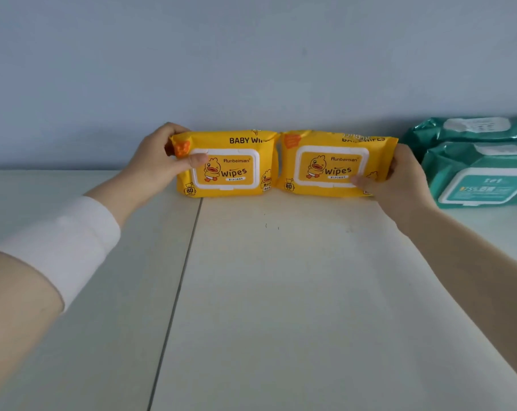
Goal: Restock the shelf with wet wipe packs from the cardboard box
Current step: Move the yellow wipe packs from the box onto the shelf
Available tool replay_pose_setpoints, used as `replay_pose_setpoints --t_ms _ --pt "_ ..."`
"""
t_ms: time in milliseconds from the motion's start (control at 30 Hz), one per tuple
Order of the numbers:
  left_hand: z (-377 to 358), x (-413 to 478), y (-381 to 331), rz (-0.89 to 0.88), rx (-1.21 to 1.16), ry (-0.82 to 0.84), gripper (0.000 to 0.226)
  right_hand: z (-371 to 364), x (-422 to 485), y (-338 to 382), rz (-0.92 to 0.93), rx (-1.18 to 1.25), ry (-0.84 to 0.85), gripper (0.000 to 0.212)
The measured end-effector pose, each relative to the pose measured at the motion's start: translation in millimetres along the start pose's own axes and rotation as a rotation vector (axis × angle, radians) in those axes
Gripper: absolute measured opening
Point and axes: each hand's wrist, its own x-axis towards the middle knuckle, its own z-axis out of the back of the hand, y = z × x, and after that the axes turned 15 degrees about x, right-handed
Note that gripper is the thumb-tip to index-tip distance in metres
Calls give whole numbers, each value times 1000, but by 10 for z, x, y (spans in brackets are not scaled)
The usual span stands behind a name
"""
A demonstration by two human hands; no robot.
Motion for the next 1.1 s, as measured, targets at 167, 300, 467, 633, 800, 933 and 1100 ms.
replay_pose_setpoints --t_ms 167,300,467,633,800,933,1100 --pt "-126 116 -49 -49 83 -98 38 -94 109 17 7 8 -80 72" --pt "-204 186 -87 -22 142 -121 46 -160 85 -25 92 -9 -143 72" --pt "-209 203 -121 8 189 -101 52 -115 131 -27 -46 47 -95 94" --pt "-175 189 -142 19 200 -75 51 -114 85 6 10 -10 -116 82" --pt "-202 209 -190 40 226 -76 48 -174 86 -14 44 21 -213 80" --pt "-262 217 -238 54 230 -93 47 -242 104 -23 97 -14 -253 72" --pt "-296 185 -322 52 260 -86 48 -338 46 -54 62 -59 -269 70"
